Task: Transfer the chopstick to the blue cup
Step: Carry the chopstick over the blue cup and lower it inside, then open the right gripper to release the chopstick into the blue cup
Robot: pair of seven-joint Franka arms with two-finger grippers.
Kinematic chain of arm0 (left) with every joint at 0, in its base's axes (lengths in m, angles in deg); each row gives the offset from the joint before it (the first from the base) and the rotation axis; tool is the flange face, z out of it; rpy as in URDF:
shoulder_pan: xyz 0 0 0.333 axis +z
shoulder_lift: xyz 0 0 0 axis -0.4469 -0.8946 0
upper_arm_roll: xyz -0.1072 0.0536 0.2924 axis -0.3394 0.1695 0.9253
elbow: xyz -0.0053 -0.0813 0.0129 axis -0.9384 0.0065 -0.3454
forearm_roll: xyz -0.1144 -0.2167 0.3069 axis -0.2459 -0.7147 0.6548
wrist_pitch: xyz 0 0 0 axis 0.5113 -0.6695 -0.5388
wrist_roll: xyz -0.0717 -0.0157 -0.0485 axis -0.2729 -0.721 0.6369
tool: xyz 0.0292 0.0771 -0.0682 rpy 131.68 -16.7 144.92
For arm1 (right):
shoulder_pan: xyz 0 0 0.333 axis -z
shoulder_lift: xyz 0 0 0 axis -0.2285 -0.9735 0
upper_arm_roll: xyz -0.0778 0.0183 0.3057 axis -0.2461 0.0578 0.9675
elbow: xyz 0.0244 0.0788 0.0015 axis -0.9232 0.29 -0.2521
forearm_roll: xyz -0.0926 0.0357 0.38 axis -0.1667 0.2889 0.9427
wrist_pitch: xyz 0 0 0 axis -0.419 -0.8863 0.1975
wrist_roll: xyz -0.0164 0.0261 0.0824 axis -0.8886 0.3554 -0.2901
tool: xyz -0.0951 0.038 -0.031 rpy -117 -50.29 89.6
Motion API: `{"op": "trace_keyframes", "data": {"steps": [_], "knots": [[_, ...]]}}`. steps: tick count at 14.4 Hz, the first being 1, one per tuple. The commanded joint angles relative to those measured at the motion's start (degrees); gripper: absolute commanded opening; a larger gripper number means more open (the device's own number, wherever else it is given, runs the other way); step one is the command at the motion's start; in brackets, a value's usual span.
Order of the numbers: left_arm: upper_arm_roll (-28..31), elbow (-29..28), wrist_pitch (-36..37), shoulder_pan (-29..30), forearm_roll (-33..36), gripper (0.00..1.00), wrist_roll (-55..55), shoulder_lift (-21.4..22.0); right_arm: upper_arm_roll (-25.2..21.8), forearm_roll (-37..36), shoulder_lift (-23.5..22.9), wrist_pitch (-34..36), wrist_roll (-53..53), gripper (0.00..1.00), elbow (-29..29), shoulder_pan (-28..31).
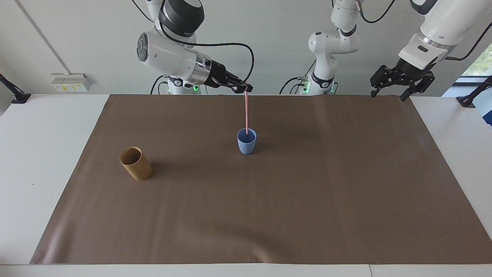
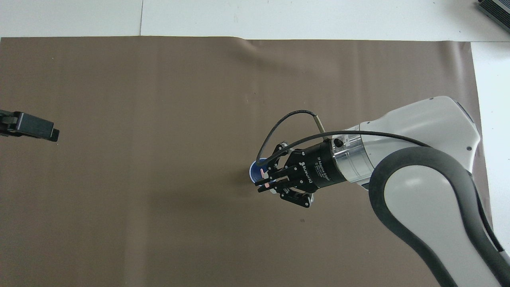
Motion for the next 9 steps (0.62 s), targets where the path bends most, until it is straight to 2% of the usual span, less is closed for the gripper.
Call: {"op": "trace_keyframes", "data": {"steps": [1,8,9], "knots": [[-0.77,-0.83,0.52,1.08,0.68,1.0,-0.43,1.09,-0.2,1.07,-0.02,-2.68,-0.17,0.0,1.32,-0.34],[-0.68,-0.83,0.52,1.08,0.68,1.0,-0.43,1.09,-0.29,0.46,-3.63,-7.61,-0.61,0.0,1.5,-2.36],[-0.68,-0.83,0.52,1.08,0.68,1.0,-0.43,1.09,-0.2,-0.5,-3.63,-7.7,-0.7,0.3,1.5,-2.36]]}}
